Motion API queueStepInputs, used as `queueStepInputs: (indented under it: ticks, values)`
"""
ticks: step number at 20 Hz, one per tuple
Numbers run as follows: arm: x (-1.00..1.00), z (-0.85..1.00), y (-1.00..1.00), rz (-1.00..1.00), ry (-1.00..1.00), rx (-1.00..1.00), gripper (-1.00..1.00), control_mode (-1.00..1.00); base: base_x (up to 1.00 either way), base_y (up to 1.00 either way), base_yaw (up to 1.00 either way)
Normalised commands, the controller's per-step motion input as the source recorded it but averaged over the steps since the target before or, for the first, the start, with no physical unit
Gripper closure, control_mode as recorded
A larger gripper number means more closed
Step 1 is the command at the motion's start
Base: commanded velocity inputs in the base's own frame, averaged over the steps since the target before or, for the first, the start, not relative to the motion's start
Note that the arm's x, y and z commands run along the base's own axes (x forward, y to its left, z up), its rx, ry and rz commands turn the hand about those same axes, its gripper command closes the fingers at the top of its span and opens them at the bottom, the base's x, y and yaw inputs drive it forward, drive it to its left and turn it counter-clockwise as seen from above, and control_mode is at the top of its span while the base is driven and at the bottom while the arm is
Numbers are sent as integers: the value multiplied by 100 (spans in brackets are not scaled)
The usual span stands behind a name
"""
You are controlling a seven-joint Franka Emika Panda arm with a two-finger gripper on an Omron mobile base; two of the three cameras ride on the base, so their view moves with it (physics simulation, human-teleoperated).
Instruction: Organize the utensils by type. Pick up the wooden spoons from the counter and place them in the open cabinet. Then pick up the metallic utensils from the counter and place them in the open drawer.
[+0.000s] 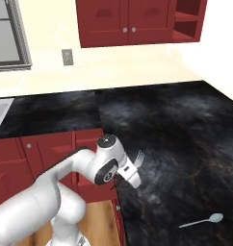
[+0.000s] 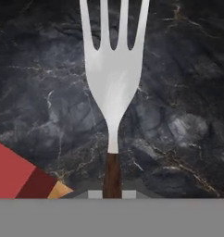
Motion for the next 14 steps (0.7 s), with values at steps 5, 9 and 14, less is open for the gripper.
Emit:
queueStepInputs:
  ticks: [5, 9, 14]
  values:
    - [49, 28, 33, 51, 1, -8, 100, -100, 0, 0, 0]
    - [40, 30, 30, 56, 11, -6, 100, -100, 0, 0, 0]
    - [29, 33, 40, 48, 25, -13, 100, -100, 0, 0, 0]
